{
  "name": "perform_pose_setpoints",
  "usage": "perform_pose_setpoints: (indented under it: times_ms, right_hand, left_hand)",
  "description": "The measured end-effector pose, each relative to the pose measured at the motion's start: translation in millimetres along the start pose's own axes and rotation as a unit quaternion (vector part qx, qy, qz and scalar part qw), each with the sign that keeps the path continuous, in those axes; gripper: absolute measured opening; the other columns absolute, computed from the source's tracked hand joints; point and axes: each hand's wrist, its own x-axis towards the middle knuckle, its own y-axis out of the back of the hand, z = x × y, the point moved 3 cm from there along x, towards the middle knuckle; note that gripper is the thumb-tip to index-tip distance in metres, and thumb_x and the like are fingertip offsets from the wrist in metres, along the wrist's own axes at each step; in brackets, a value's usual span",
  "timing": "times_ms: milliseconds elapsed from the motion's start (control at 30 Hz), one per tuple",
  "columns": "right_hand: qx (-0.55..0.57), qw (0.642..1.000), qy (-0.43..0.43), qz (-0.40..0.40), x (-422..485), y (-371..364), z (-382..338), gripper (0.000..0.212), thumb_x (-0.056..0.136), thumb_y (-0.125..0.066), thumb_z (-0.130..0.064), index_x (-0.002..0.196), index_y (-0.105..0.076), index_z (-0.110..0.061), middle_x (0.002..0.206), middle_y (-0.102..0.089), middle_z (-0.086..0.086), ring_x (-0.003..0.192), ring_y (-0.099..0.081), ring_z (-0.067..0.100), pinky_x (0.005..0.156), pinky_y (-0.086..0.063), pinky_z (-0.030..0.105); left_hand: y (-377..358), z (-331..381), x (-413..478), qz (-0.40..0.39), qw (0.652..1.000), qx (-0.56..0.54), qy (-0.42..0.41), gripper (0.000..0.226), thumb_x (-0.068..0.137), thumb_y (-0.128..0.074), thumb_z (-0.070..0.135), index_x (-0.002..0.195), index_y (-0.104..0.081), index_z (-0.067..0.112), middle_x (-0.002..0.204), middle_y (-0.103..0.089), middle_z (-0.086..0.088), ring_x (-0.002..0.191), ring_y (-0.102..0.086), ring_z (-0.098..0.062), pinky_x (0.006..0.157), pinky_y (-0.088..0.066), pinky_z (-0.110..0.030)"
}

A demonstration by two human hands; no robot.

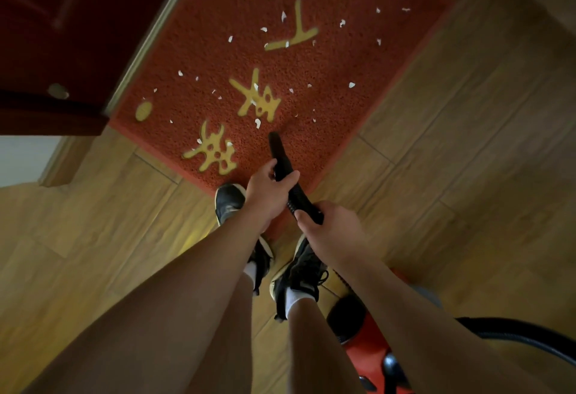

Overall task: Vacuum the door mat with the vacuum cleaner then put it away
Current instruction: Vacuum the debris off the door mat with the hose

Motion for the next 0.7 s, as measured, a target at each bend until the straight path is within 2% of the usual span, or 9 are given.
perform_pose_setpoints:
  times_ms: [200,300,433,600,700]
  right_hand:
    - [-0.013,1.000,0.005,-0.007,7,-5,-15,0.038,0.097,-0.053,-0.050,0.081,-0.059,-0.016,0.068,-0.066,0.007,0.057,-0.061,0.024,0.048,-0.044,0.034]
    - [-0.021,1.000,0.012,-0.008,13,-8,-19,0.038,0.097,-0.053,-0.049,0.081,-0.060,-0.015,0.067,-0.065,0.007,0.055,-0.060,0.024,0.048,-0.043,0.034]
    - [-0.028,1.000,0.012,-0.007,17,-9,-22,0.037,0.097,-0.053,-0.048,0.081,-0.060,-0.016,0.066,-0.065,0.005,0.055,-0.061,0.023,0.049,-0.047,0.035]
    - [-0.032,0.999,0.016,-0.001,23,-11,-26,0.037,0.098,-0.053,-0.048,0.083,-0.060,-0.016,0.067,-0.065,0.004,0.057,-0.062,0.023,0.054,-0.051,0.041]
    - [-0.032,0.999,0.014,0.002,27,-12,-29,0.036,0.098,-0.052,-0.049,0.084,-0.059,-0.016,0.068,-0.064,0.003,0.057,-0.062,0.021,0.055,-0.051,0.040]
  left_hand:
    - [16,1,7,0.002,1.000,-0.012,0.001,0.072,0.095,-0.069,0.040,0.156,-0.036,0.023,0.126,-0.053,0.006,0.110,-0.057,-0.017,0.091,-0.046,-0.031]
    - [22,-1,13,-0.001,1.000,-0.009,0.002,0.073,0.094,-0.070,0.043,0.156,-0.037,0.024,0.136,-0.055,0.002,0.115,-0.059,-0.019,0.094,-0.049,-0.033]
    - [26,-1,17,0.007,1.000,-0.009,0.003,0.073,0.093,-0.071,0.043,0.155,-0.038,0.024,0.139,-0.055,-0.001,0.116,-0.061,-0.021,0.099,-0.053,-0.040]
    - [29,2,22,0.002,1.000,-0.016,-0.002,0.072,0.094,-0.070,0.042,0.156,-0.036,0.024,0.141,-0.054,-0.001,0.106,-0.058,-0.017,0.089,-0.050,-0.032]
    - [31,5,25,-0.004,1.000,-0.018,-0.004,0.073,0.095,-0.069,0.041,0.157,-0.035,0.024,0.143,-0.053,-0.001,0.101,-0.055,-0.015,0.086,-0.047,-0.029]
